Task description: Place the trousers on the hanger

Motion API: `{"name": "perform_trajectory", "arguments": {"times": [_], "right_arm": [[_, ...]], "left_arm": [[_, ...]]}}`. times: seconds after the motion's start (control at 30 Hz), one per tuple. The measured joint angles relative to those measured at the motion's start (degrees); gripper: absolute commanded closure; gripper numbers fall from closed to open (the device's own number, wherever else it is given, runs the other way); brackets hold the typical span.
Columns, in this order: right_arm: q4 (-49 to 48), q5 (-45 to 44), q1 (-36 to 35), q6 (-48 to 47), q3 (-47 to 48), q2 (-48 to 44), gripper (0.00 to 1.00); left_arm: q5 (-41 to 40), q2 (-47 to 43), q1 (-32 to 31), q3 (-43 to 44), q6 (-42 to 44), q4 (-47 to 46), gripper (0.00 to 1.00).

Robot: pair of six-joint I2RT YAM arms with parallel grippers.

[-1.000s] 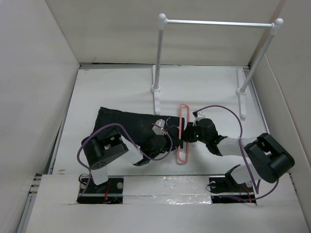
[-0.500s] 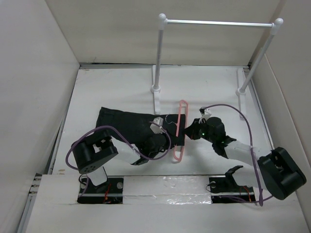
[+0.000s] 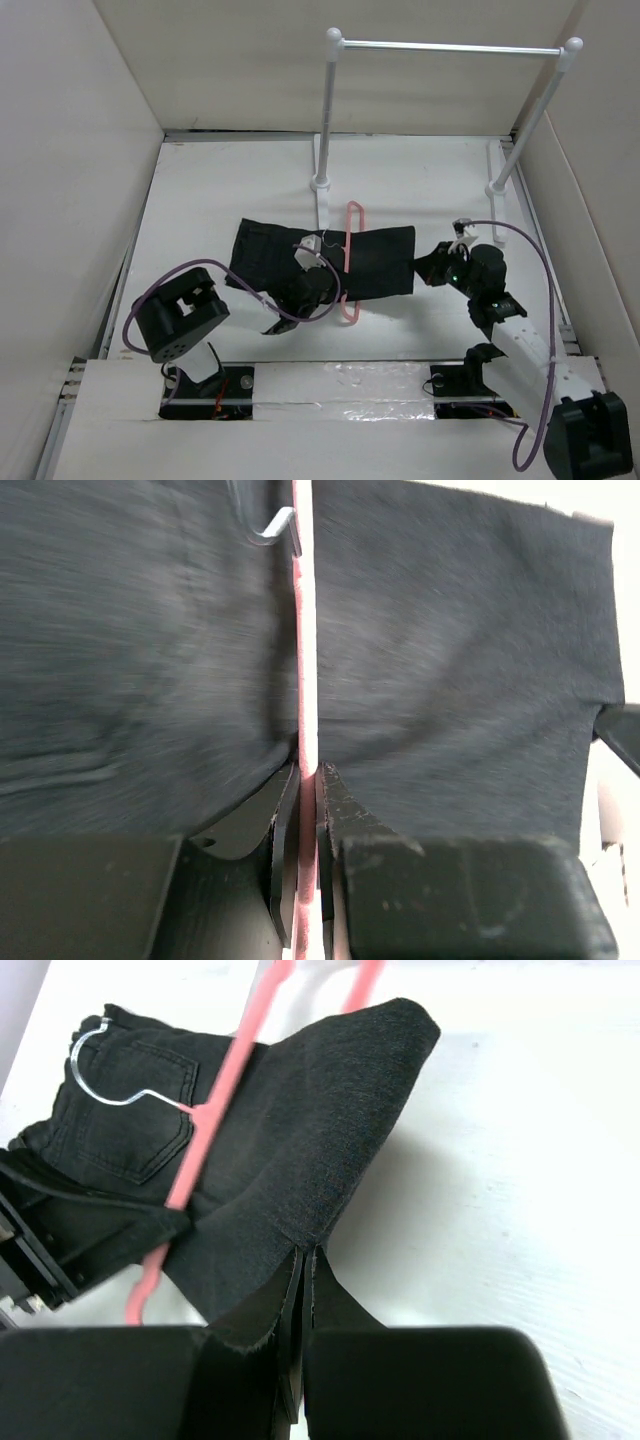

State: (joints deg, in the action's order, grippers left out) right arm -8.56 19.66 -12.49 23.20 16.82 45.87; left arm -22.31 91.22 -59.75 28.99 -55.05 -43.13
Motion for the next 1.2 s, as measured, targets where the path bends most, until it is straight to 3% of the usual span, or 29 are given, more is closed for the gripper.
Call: {"name": "perform_trajectory", "arguments": {"times": [0.33, 0.53, 0.9, 1.1, 1.2], "right_arm": [[12.68, 8.26, 12.22, -5.44, 1.42, -7.96, 1.00], [14.45, 10.49, 15.21, -7.45, 1.62, -7.28, 1.00], [15.50, 10.88, 15.91, -9.64, 1.68, -6.49, 0.99], [15.39, 11.87, 16.37, -11.28, 2.01, -3.02, 0.41], [16.41, 11.76, 16.11, -11.87, 3.65, -3.23, 0.34]], "left_arm": [[-2.25, -11.43, 1.33, -5.88, 0.15, 6.12, 1.00], [-2.78, -15.08, 2.91, -7.72, 0.68, 8.72, 1.00], [-3.06, -14.03, 3.54, -6.45, 2.51, 10.05, 1.00], [-9.27, -14.84, -2.86, -3.06, 3.19, 14.38, 1.00], [-13.22, -16.63, -6.27, -1.53, 3.67, 17.81, 1.00]]}}
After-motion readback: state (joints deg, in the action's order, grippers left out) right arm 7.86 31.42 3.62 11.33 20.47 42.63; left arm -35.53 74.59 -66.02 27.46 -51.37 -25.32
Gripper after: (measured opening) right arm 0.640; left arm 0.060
